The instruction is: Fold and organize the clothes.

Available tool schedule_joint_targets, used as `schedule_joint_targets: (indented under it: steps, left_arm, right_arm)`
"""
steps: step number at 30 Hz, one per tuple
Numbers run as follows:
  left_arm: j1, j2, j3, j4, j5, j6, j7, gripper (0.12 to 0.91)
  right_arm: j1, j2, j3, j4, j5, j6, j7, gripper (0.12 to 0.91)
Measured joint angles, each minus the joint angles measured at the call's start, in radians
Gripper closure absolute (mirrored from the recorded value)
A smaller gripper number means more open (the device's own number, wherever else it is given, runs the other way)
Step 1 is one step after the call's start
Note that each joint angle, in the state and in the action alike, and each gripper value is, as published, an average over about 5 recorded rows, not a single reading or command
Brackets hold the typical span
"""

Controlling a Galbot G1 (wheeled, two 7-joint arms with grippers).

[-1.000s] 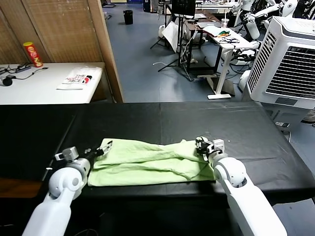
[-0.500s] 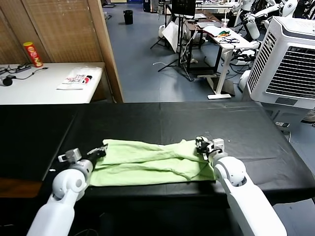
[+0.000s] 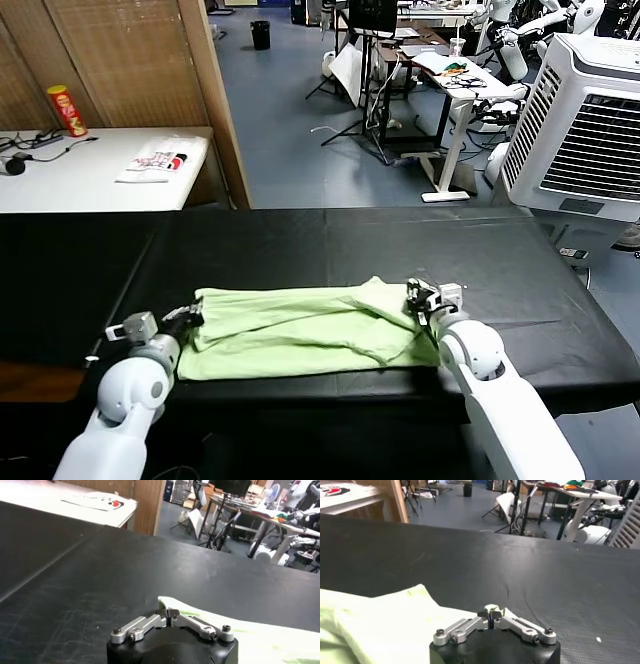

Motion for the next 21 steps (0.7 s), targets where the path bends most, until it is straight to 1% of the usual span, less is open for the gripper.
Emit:
schedule_joint_targets:
  steps: [2,3,4,6,8,9,10,13,15,16,18,21]
  left_arm:
    - [0.009,0.002,-0.004,-0.013,0.001,0.007,0.0,0.901]
    - [0.013,0.003,-0.006,-0.019,0.002,0.009,0.0,0.898]
    - [0.018,0.004,-0.008,-0.026,0.003,0.01,0.0,0.88]
    - [0.028,0.007,-0.012,-0.039,0.004,0.011,-0.001,0.809]
    - [0.039,0.013,-0.019,-0.055,0.004,0.012,-0.002,0.708]
    - [0.044,0.016,-0.022,-0.063,0.004,0.012,-0.002,0.641]
    - [0.051,0.02,-0.026,-0.072,0.004,0.012,-0.002,0.591]
    - [0.072,0.029,-0.041,-0.1,0.005,0.009,-0.002,0.39]
    - [0.09,0.031,-0.054,-0.118,0.002,0.005,0.0,0.301]
    - [0.1,0.029,-0.061,-0.128,0.0,0.001,0.004,0.271]
    - [0.125,0.021,-0.075,-0.152,0.001,-0.012,0.017,0.242]
    - [0.171,-0.003,-0.087,-0.187,0.036,-0.039,0.042,0.233]
  right_arm:
    - [-0.005,-0.004,0.0,0.011,0.005,-0.008,-0.003,0.889]
    - [-0.008,-0.007,0.0,0.017,0.007,-0.012,-0.003,0.874]
    - [-0.011,-0.01,0.002,0.023,0.01,-0.016,-0.003,0.842]
    - [-0.019,-0.019,0.007,0.04,0.018,-0.023,-0.003,0.765]
    - [-0.028,-0.029,0.014,0.059,0.026,-0.028,-0.002,0.652]
    - [-0.033,-0.034,0.019,0.07,0.03,-0.029,-0.002,0.601]
    - [-0.038,-0.039,0.023,0.081,0.033,-0.029,-0.001,0.535]
    - [-0.057,-0.052,0.038,0.117,0.043,-0.03,0.0,0.372]
    - [-0.072,-0.058,0.049,0.144,0.051,-0.03,0.0,0.295]
    - [-0.08,-0.061,0.054,0.158,0.055,-0.03,0.001,0.261]
    - [-0.097,-0.063,0.063,0.185,0.062,-0.029,0.001,0.238]
    - [-0.12,-0.064,0.069,0.223,0.068,-0.028,0.001,0.229]
